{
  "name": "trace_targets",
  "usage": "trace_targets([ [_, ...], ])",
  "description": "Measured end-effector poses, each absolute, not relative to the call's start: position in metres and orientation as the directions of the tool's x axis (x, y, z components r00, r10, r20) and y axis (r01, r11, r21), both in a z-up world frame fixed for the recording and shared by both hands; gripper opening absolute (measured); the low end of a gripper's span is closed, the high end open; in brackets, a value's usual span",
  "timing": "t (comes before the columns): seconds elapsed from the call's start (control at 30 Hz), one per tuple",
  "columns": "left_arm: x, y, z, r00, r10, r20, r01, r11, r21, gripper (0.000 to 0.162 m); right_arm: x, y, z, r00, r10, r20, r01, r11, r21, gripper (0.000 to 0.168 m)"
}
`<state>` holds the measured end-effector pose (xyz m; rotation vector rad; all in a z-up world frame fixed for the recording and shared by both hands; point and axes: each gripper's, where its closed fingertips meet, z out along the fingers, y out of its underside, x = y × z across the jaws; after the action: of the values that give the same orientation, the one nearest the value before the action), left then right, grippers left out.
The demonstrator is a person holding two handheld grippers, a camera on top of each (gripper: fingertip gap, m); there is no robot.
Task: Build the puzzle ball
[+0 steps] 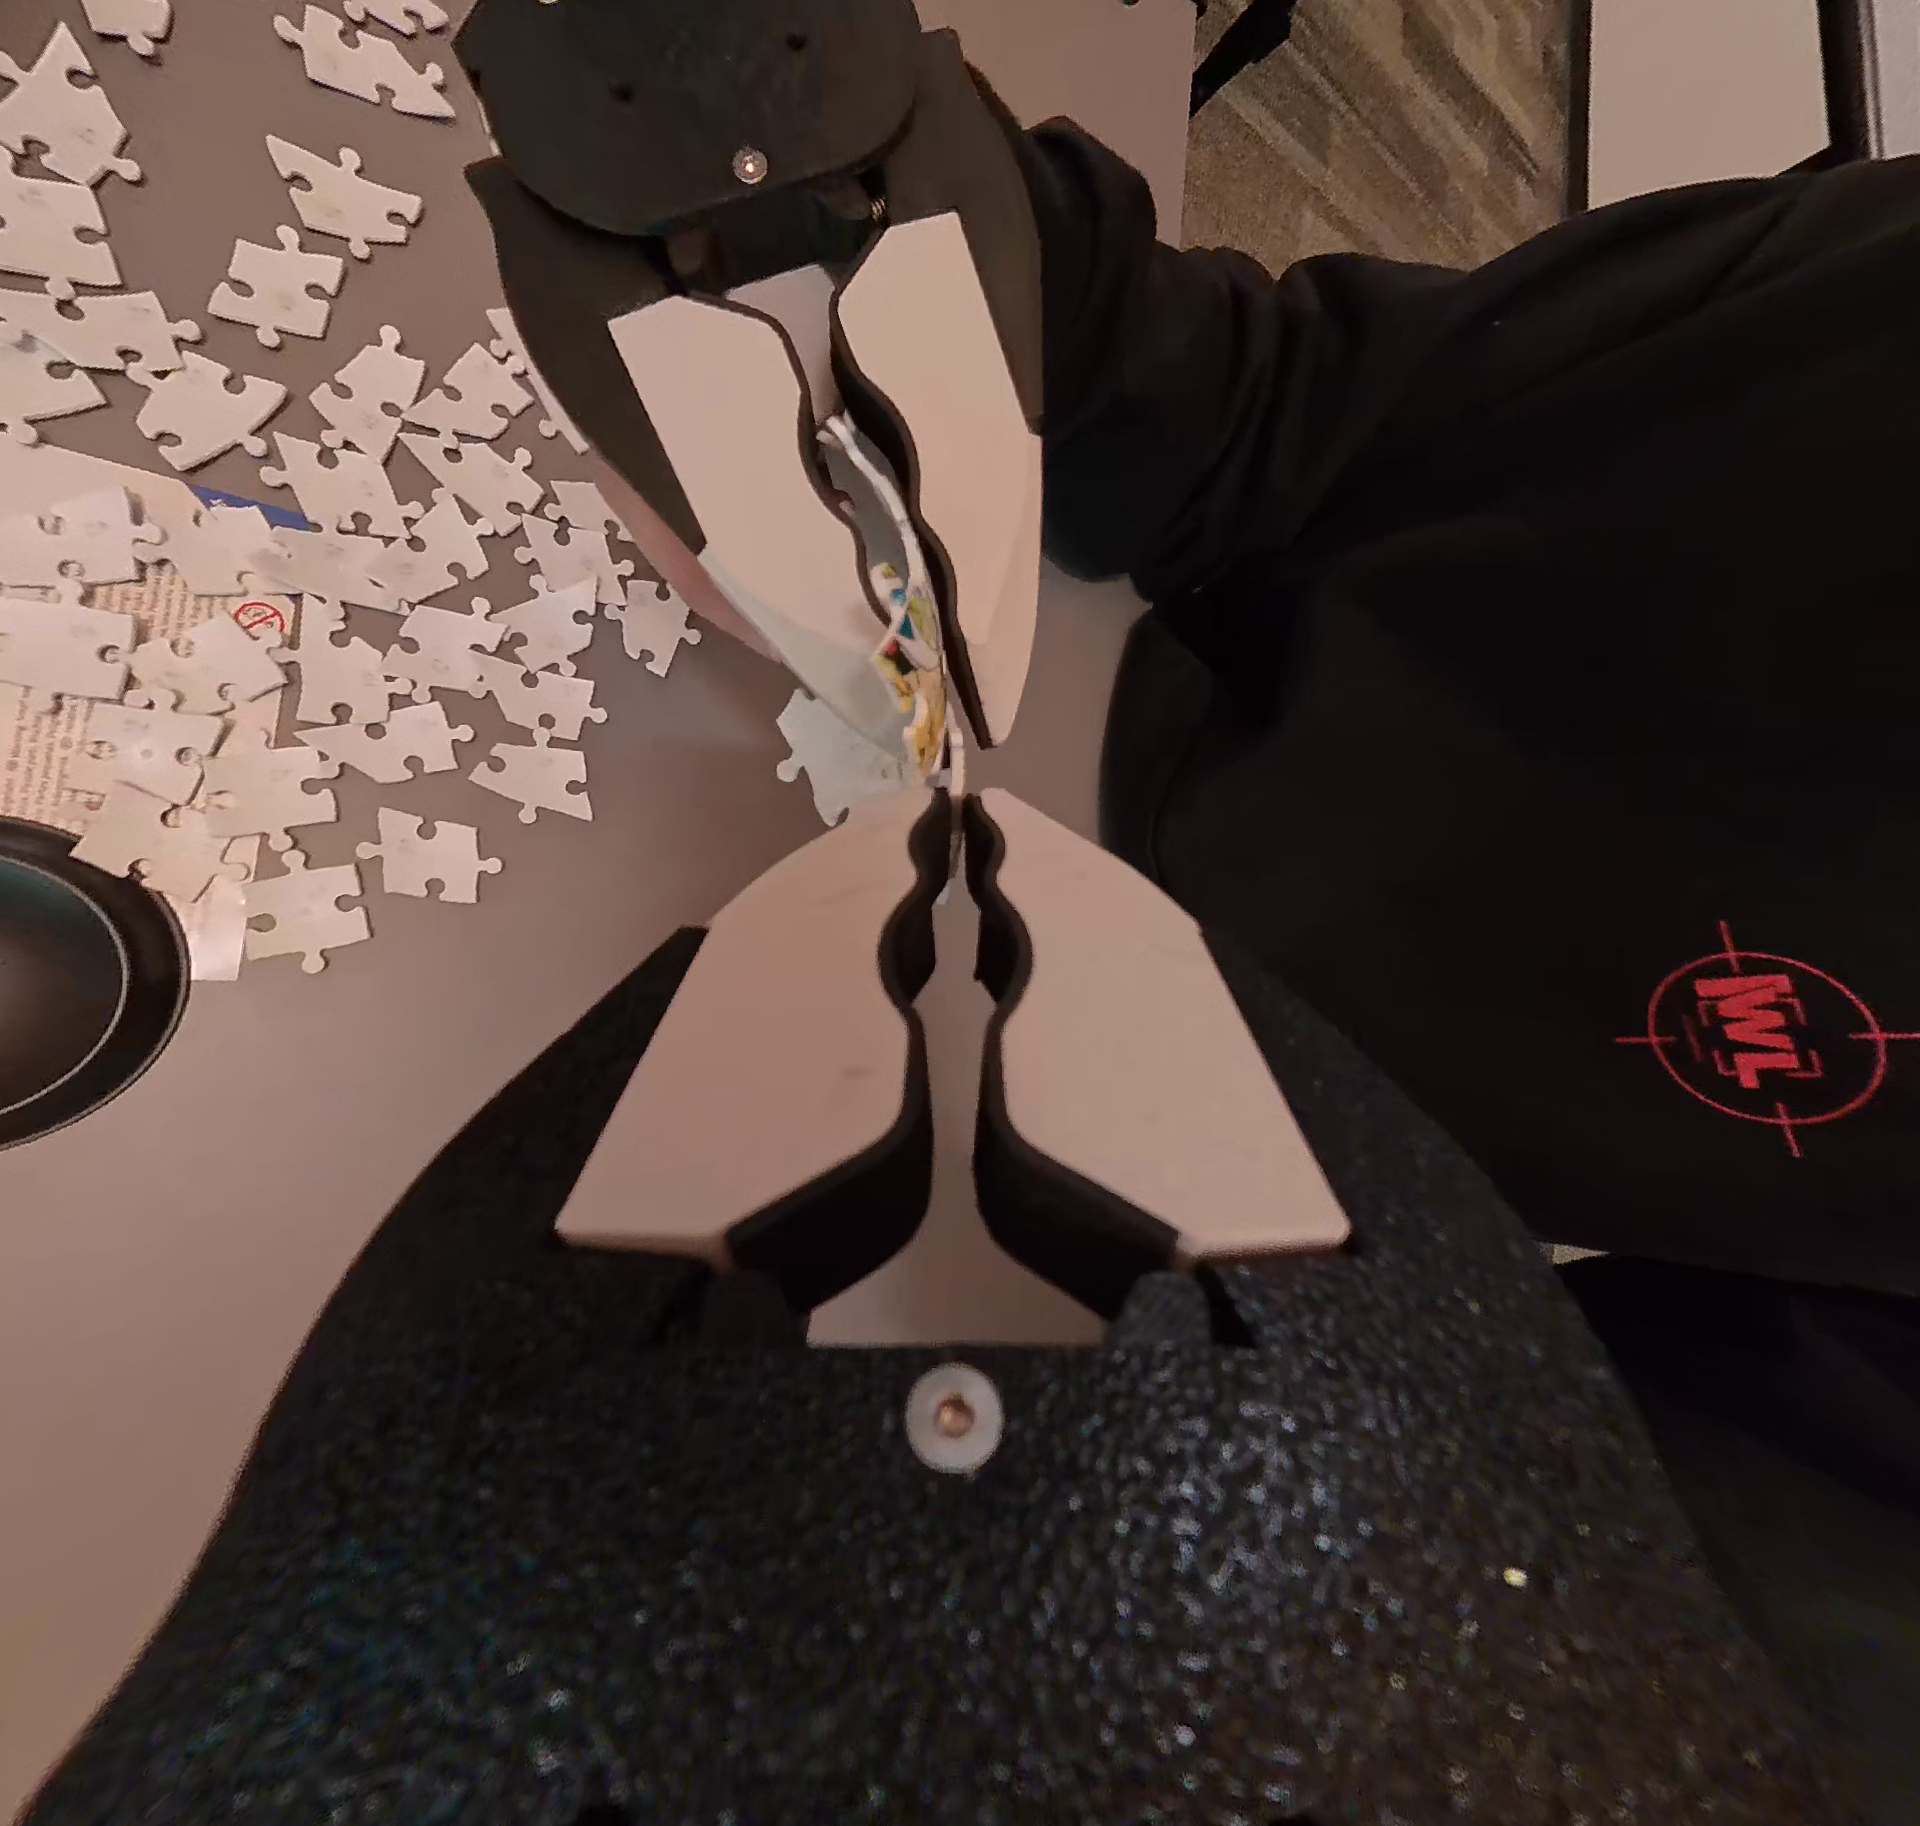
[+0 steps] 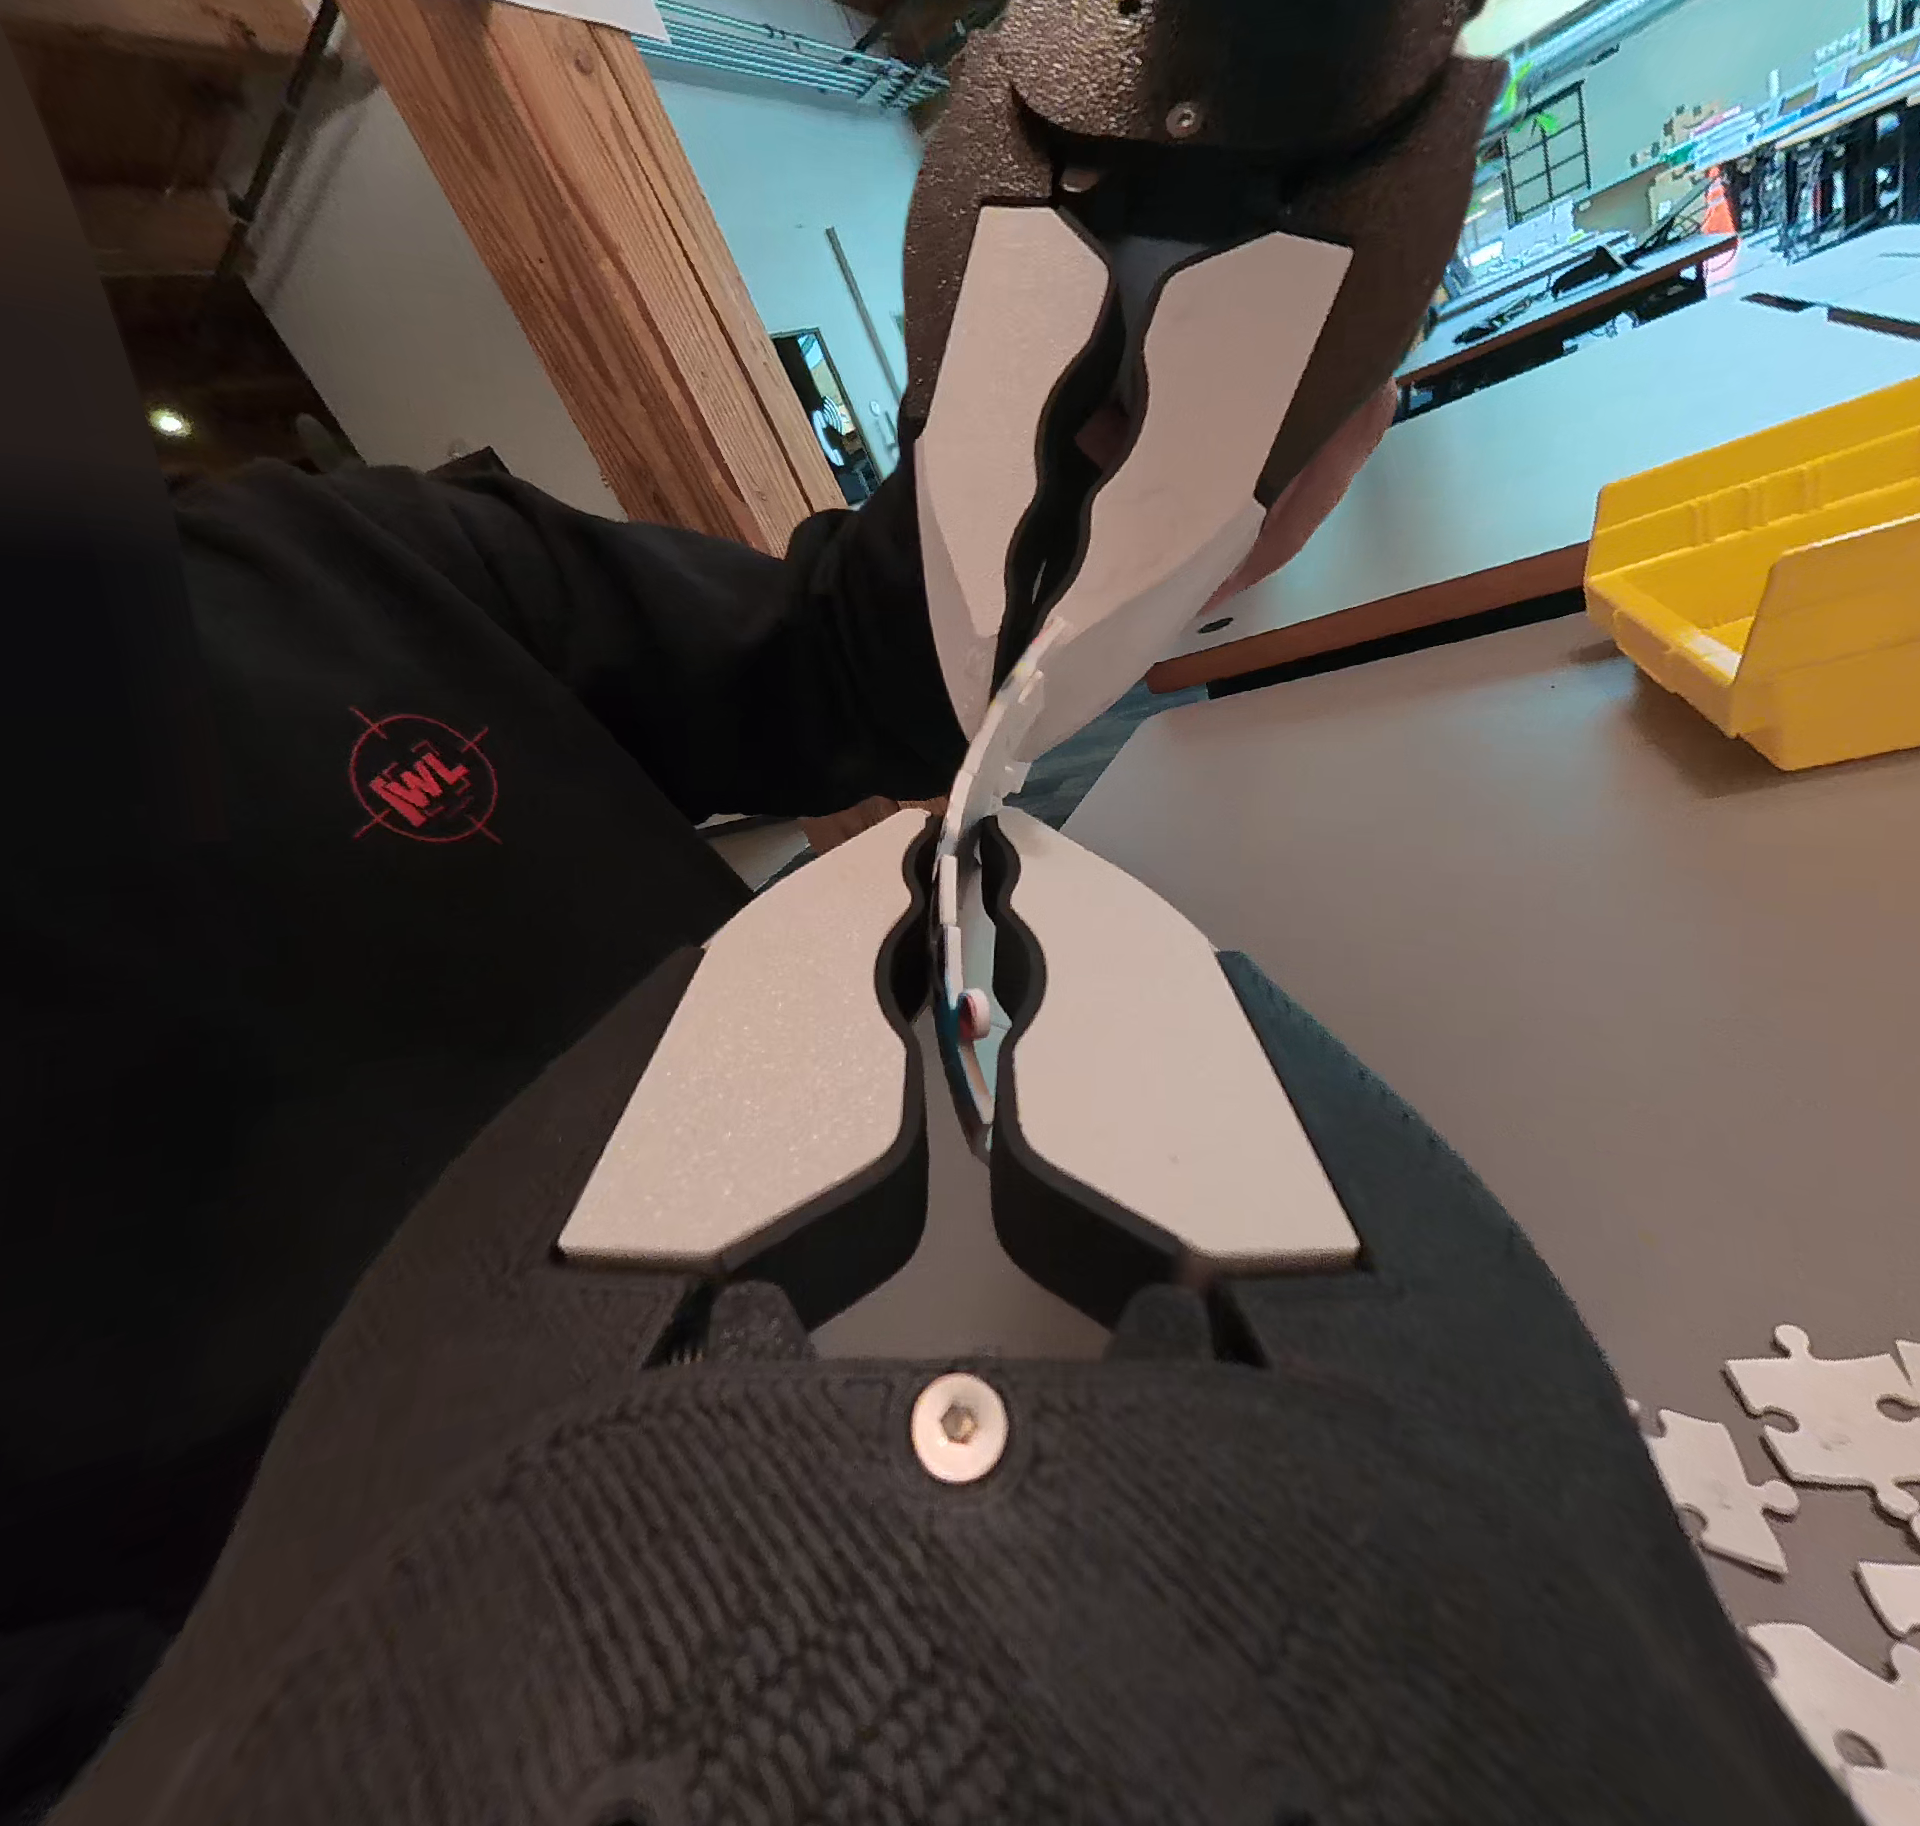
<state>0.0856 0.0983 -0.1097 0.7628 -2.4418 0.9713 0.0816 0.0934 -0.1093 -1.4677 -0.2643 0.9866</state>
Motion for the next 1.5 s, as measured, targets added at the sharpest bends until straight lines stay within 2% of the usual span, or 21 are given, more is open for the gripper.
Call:
trace_targets([
  [0.13, 0.087, 0.097, -0.107, -0.757, -0.328, 0.565, -0.636, 0.565, -0.525, 0.001, 0.084, 0.094, -0.106, 0.625, 0.687, -0.37, -0.382, -0.144, -0.913, 0.006],
  [0.3, 0.094, 0.098, -0.102, -0.735, -0.326, 0.594, -0.669, 0.492, -0.558, 0.002, 0.09, 0.095, -0.1, 0.595, 0.685, -0.42, -0.454, -0.146, -0.879, 0.005],
  [0.6, 0.102, 0.092, -0.091, -0.8, -0.349, 0.488, -0.6, 0.469, -0.648, 0.004, 0.094, 0.09, -0.088, 0.59, 0.704, -0.397, -0.479, -0.09, -0.873, 0.005],
  [0.7, 0.106, 0.093, -0.091, -0.804, -0.382, 0.456, -0.594, 0.458, -0.662, 0.021, 0.096, 0.09, -0.082, 0.582, 0.71, -0.396, -0.503, -0.068, -0.862, 0.005],
  [0.77, 0.107, 0.092, -0.087, -0.81, -0.376, 0.451, -0.584, 0.439, -0.683, 0.016, 0.097, 0.09, -0.082, 0.588, 0.708, -0.391, -0.498, -0.064, -0.865, 0.005],
  [0.87, 0.104, 0.093, -0.084, -0.811, -0.375, 0.449, -0.582, 0.434, -0.688, 0.022, 0.101, 0.09, -0.079, 0.608, 0.694, -0.386, -0.504, -0.039, -0.863, 0.005],
  [1.0, 0.1, 0.09, -0.087, -0.811, -0.373, 0.451, -0.582, 0.439, -0.684, 0.019, 0.098, 0.09, -0.075, 0.612, 0.696, -0.376, -0.503, -0.024, -0.864, 0.005],
  [1.07, 0.096, 0.086, -0.089, -0.815, -0.332, 0.475, -0.579, 0.433, -0.691, 0.004, 0.097, 0.091, -0.074, 0.604, 0.703, -0.375, -0.509, -0.021, -0.86, 0.005],
  [1.13, 0.097, 0.087, -0.091, -0.805, -0.349, 0.48, -0.592, 0.422, -0.687, 0.005, 0.099, 0.093, -0.075, 0.61, 0.691, -0.388, -0.517, -0.024, -0.856, 0.005],
  [1.2, 0.099, 0.09, -0.087, -0.815, -0.369, 0.446, -0.574, 0.417, -0.704, 0.022, 0.104, 0.091, -0.072, 0.614, 0.685, -0.392, -0.537, -0.002, -0.844, 0.005],
  [1.3, 0.1, 0.094, -0.08, -0.842, -0.387, 0.375, -0.524, 0.427, -0.737, 0.01, 0.109, 0.088, -0.069, 0.618, 0.682, -0.391, -0.549, 0.018, -0.836, 0.005],
  [1.5, 0.099, 0.093, -0.086, -0.844, -0.399, 0.358, -0.52, 0.449, -0.727, 0.006, 0.108, 0.09, -0.067, 0.618, 0.683, -0.39, -0.554, 0.026, -0.832, 0.005],
])
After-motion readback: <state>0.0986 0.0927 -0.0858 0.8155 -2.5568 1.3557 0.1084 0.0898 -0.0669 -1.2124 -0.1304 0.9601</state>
